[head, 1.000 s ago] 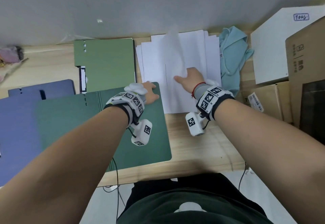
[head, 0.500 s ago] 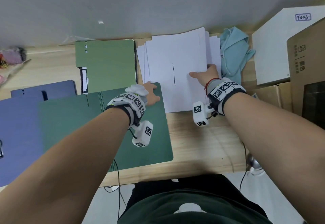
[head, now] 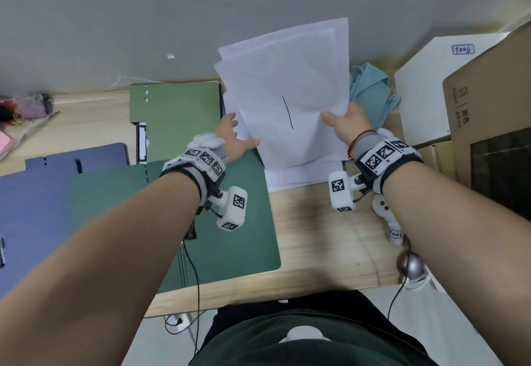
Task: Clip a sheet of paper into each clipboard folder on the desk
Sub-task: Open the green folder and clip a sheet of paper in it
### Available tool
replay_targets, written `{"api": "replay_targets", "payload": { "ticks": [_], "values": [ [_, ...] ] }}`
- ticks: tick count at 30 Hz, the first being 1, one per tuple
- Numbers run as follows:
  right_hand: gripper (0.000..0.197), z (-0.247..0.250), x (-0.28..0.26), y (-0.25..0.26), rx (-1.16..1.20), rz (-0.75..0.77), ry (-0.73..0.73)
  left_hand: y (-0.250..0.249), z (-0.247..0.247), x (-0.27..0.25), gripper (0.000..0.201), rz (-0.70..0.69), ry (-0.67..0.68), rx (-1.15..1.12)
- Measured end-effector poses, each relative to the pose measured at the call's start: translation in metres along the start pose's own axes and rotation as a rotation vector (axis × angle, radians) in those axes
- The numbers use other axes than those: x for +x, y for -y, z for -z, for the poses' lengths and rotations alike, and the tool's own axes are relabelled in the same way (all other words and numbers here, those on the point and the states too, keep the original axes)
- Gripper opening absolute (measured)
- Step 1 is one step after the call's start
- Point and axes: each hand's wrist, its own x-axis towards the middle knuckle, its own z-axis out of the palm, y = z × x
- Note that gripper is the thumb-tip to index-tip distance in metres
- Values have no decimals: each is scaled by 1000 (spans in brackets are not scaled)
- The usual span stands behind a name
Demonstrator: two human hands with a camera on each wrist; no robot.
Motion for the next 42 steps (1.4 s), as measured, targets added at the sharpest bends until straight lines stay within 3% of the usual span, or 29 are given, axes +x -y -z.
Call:
{"api": "replay_targets", "payload": {
  "ticks": [2, 5, 7, 10, 13, 15, 20, 23, 27, 31, 35, 37, 40, 42],
  "values": [
    [29, 1, -9, 13, 88, 14, -4, -14, 8, -5, 76, -85, -76, -187],
    [3, -3, -22, 32, 211, 35, 11, -36, 23, -13, 34, -216, -177, -134],
    [24, -7, -30, 40, 248, 72, -7, -46, 31, -20, 21, -270, -236, -26],
    [13, -9, -39, 46, 283, 90, 19, -51, 38, -23, 26, -321, -279, 22],
    [32, -7, -42, 44, 302, 95, 54, -49, 40, -29, 39, -304, -227, -67],
    [34, -7, -40, 40, 279, 91, 65, -45, 39, -30, 44, -327, -205, -112],
    [19, -6, -39, 37, 219, 123, 54, -45, 35, -32, 36, -334, -244, -48],
    [19, -5, -43, 44, 211, 133, 59, -44, 34, -34, 33, -322, -258, -4],
    [34, -5, -46, 33, 13, 77, 81, -34, 25, -34, 35, -261, -192, 169],
    [30, -6, -46, 46, 11, 144, 20, -39, 29, -38, 39, -235, -232, 170],
    [30, -16, -51, 65, -15, 175, 117, -40, 49, -39, 46, -165, -284, 171],
    [35, -28, -55, 66, -58, 118, 189, -31, 57, -41, 51, -90, -304, 171],
    [58, -53, -67, 53, -158, 2, 308, -2, 67, -49, 48, 49, -375, 111],
    [53, -70, -78, 39, -190, -34, 395, 24, 73, -58, 46, 59, -328, 135]
  ]
}}
